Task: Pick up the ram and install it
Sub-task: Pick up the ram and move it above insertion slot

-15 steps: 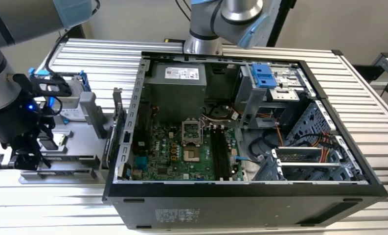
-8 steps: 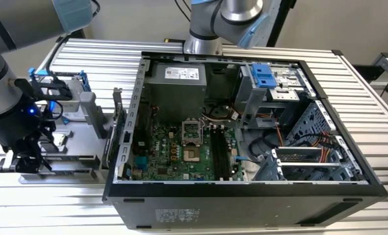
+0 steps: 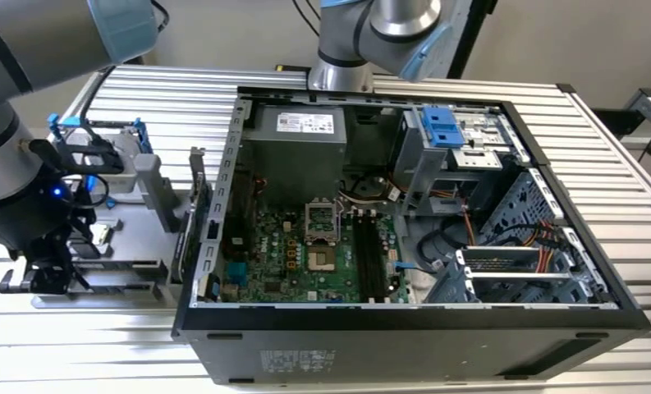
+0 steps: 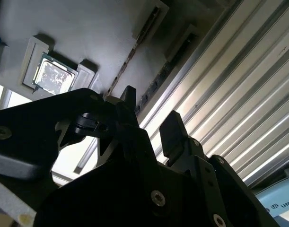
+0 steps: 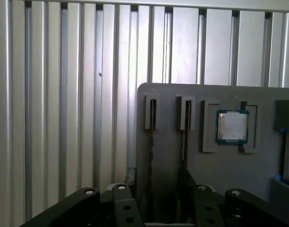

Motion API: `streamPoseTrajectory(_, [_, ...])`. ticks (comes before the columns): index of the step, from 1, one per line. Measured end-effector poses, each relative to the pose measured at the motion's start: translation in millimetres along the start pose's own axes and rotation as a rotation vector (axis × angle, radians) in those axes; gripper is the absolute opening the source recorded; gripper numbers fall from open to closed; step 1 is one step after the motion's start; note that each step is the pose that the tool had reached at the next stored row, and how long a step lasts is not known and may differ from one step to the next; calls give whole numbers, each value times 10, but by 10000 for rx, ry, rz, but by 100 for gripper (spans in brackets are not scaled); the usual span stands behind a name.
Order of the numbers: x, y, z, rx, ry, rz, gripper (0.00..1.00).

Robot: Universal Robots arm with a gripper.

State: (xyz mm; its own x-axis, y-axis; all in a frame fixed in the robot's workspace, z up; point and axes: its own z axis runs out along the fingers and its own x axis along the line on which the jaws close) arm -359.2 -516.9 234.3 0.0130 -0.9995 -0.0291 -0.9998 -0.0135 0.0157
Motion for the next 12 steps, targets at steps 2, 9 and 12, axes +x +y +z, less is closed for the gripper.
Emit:
streamPoseTrajectory(2, [1, 0, 15, 0, 0, 1, 100])
streamPoseTrajectory(9, [6, -1, 73, -1, 1, 1, 100])
streamPoseTrajectory(12, [8, -1, 102, -1, 1, 0, 100])
